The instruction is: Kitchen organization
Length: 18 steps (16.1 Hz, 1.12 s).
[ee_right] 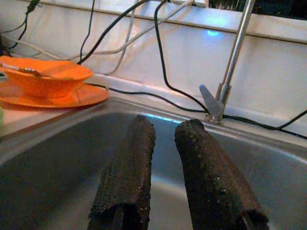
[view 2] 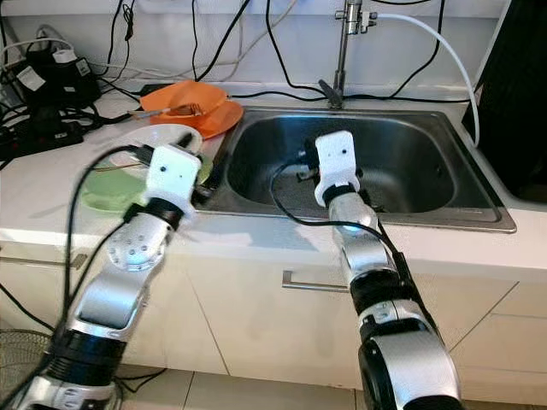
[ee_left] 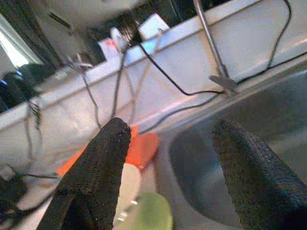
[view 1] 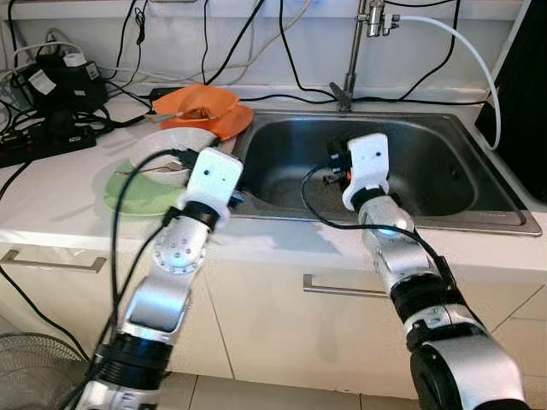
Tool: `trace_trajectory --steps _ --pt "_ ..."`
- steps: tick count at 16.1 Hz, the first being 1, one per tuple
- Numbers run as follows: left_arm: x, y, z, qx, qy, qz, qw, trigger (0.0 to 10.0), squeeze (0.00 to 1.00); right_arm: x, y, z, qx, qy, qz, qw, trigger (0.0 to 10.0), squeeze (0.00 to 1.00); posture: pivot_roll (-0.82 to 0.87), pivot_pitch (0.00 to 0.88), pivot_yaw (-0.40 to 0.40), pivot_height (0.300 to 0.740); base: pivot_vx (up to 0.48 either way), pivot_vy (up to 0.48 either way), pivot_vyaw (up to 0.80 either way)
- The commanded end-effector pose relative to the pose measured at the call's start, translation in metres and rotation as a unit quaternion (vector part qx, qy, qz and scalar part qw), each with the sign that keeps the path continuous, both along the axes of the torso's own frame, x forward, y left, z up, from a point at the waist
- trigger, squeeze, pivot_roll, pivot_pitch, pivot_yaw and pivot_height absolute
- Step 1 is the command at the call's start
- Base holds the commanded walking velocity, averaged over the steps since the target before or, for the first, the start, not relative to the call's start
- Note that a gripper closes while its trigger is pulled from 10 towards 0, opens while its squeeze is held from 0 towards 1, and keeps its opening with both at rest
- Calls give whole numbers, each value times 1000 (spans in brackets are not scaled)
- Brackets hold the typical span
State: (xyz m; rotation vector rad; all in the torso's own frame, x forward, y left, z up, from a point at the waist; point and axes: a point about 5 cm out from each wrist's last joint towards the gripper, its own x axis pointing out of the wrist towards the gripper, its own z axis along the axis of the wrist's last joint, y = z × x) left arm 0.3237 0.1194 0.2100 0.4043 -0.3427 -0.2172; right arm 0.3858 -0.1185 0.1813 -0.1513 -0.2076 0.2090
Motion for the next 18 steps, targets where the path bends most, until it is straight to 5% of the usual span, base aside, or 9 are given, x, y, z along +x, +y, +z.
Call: trace_trajectory --steps 1,5,12,18 --pt "-3 -3 8 22 -32 -2 999 10000 0 -2 1 2 9 -4 1 1000 10000 0 29 0 48 740 0 0 0" --pt "-10 -5 8 101 -58 -6 993 10000 0 -5 -2 -3 16 5 -7 1000 10000 0 31 0 49 740 0 0 0" --pt "3 11 -25 173 0 25 985 10000 0 -7 8 -4 15 15 6 1000 10000 0 23 0 54 740 0 0 0" --pt "12 17 -23 186 -5 44 982 10000 0 -9 13 -6 10 20 28 999 10000 0 17 0 54 740 0 0 0"
